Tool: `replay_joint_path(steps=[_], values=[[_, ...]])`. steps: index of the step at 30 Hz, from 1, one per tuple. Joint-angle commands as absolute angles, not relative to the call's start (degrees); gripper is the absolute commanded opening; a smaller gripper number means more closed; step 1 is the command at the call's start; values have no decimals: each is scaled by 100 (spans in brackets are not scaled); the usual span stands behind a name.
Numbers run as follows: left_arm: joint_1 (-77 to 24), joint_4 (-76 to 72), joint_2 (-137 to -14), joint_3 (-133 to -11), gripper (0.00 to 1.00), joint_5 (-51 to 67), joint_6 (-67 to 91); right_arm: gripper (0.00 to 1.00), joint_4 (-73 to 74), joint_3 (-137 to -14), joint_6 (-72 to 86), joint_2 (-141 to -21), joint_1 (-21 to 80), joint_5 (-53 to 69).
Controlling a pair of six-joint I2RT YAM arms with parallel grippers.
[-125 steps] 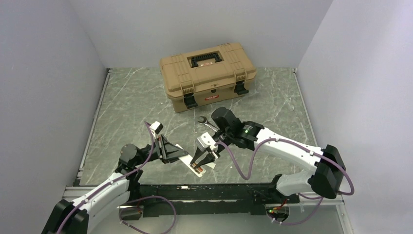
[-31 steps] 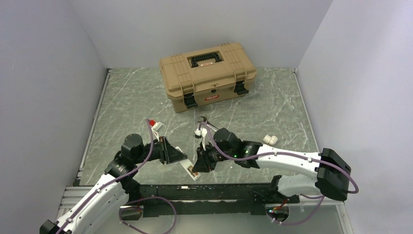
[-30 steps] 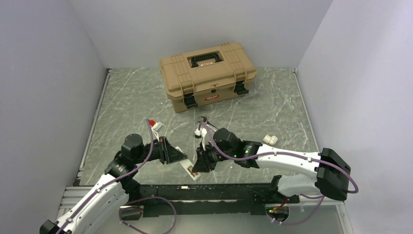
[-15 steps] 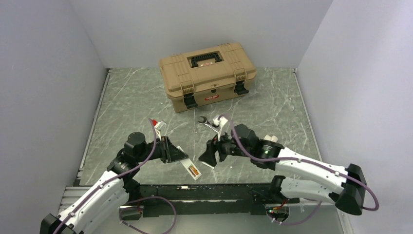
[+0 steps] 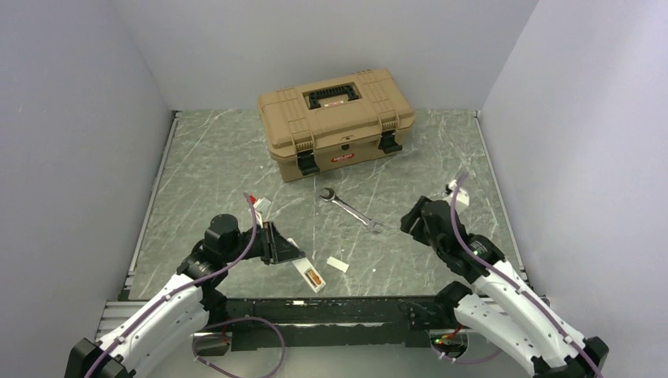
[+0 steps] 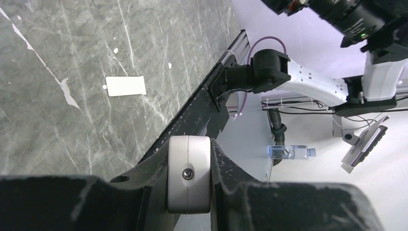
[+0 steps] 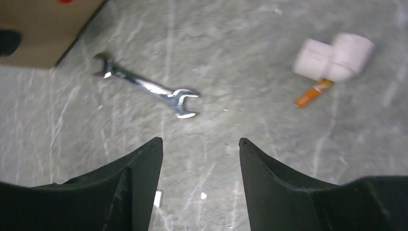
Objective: Load the batteries into the remote control
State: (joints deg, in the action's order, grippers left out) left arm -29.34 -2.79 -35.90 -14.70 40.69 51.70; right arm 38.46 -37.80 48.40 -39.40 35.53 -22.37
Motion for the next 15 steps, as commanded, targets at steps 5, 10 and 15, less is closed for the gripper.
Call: replay_joint_path(steps=[5, 10, 15], values=[[-2942, -697, -3538, -1506, 0, 4234, 5157, 59, 4349, -3085, 6112, -3569, 2919, -3088], [-2939, -701, -3467, -1469, 0, 4244, 5177, 60, 3754, -2865, 5908, -4051, 2376, -2743], [-2944, -805, -3405, -1379, 0, 4198, 5261, 64, 3250, -2608, 5646, -4452, 1885, -2479]])
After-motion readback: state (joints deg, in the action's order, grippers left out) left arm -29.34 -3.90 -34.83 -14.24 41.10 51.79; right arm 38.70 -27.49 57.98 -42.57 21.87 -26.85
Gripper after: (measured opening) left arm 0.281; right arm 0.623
